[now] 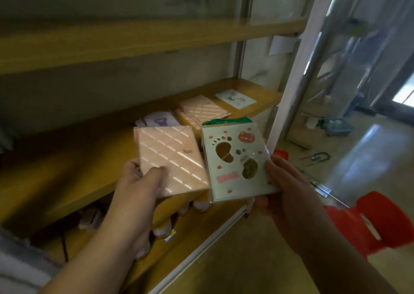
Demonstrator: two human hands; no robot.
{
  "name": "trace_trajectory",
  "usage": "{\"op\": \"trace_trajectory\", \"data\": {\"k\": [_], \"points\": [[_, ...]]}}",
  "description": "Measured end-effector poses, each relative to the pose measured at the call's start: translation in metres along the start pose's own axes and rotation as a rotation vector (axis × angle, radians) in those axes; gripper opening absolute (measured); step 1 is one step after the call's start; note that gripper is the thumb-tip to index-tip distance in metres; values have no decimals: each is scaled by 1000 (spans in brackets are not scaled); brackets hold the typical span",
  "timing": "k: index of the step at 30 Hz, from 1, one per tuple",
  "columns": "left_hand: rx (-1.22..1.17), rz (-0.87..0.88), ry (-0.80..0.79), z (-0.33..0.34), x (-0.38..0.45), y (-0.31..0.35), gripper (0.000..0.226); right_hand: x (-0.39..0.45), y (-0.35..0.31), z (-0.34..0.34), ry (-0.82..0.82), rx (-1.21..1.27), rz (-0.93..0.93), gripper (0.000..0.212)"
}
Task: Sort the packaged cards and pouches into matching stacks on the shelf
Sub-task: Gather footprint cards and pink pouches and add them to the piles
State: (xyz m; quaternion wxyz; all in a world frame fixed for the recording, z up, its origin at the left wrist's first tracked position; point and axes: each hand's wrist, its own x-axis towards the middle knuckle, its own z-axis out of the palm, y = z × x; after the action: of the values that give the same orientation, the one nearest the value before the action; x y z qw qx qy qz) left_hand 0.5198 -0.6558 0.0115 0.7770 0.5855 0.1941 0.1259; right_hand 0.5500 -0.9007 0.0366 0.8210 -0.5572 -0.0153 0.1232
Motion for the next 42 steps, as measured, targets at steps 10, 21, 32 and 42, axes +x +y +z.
{"op": "trace_trajectory", "data": {"k": [10,21,32,42], "points": [[109,10,-58,92,163,5,42,123,-22,-40,147,40,-28,25],[541,165,63,146,270,5,50,234,-42,-69,138,51,73,19],[1302,125,319,182,268,-10,49,372,-55,-120,-107,-154,175,23],[1447,225,302,228,247,-17,56,498,-76,-158,-206,-650,101,24]]}}
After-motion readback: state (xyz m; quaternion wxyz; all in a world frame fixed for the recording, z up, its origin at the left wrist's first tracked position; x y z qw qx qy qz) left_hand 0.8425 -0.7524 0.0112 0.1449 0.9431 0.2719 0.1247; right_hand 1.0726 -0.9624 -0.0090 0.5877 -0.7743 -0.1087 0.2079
